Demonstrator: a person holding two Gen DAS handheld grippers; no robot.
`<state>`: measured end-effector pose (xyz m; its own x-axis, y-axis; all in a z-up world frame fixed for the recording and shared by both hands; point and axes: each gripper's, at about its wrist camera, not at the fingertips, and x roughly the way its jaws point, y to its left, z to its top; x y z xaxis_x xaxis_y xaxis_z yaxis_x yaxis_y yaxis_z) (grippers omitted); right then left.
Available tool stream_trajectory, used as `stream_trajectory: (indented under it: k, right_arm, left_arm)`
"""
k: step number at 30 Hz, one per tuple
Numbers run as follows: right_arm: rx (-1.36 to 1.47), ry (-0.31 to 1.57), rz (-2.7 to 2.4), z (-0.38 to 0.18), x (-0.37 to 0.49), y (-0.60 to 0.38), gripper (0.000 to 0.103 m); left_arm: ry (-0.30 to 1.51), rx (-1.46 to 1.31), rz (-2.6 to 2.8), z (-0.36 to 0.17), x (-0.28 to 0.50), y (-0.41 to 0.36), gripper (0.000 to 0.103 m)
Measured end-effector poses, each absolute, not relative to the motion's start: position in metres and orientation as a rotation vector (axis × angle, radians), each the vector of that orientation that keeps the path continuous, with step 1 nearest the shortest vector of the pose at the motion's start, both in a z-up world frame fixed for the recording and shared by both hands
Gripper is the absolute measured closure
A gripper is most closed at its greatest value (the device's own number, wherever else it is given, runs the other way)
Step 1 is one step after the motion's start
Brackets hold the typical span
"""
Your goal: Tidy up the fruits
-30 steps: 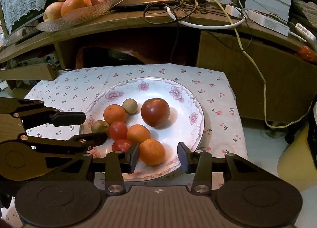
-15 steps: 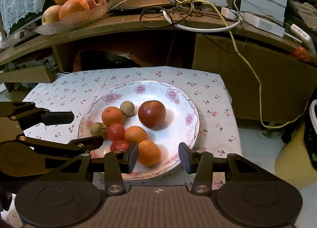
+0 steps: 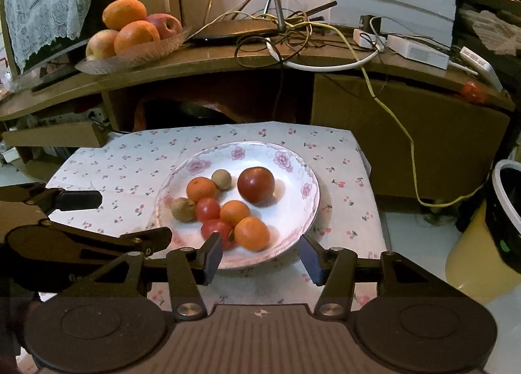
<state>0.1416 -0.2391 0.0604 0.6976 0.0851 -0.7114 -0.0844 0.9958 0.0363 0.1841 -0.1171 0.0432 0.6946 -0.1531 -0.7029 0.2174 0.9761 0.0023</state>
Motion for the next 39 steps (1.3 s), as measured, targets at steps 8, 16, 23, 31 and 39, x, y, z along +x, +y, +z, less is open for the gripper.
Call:
stream_trajectory:
  k: [8,16,23,31,39]
  right_arm:
    - [0.013,0.790,0.069,0.065,0.119,-0.236,0.048]
    - [0.035,0.810,0.028,0.064,0.090,-0.233,0.045]
    - [0.057,0.813,0.011,0.066,0.068,-0.231,0.045]
    - [0.054,0.820,0.026,0.067,0.052,-0.219,0.044]
    - [0.084,0.810,0.026,0.071,0.040,-0.211,0.044]
  left_arm:
    - [0.759,0.090,-0.171,0.050,0.154,-0.113,0.000]
    - [0.763,0.067,-0.202,0.051,0.133,-0.110,0.000]
    - [0.762,0.039,-0.231,0.054,0.118,-0.111,0.000]
    - [0.775,0.018,-0.226,0.053,0.097,-0.098,0.000]
    - [0.788,0.026,-0.207,0.050,0.076,-0.085,0.000]
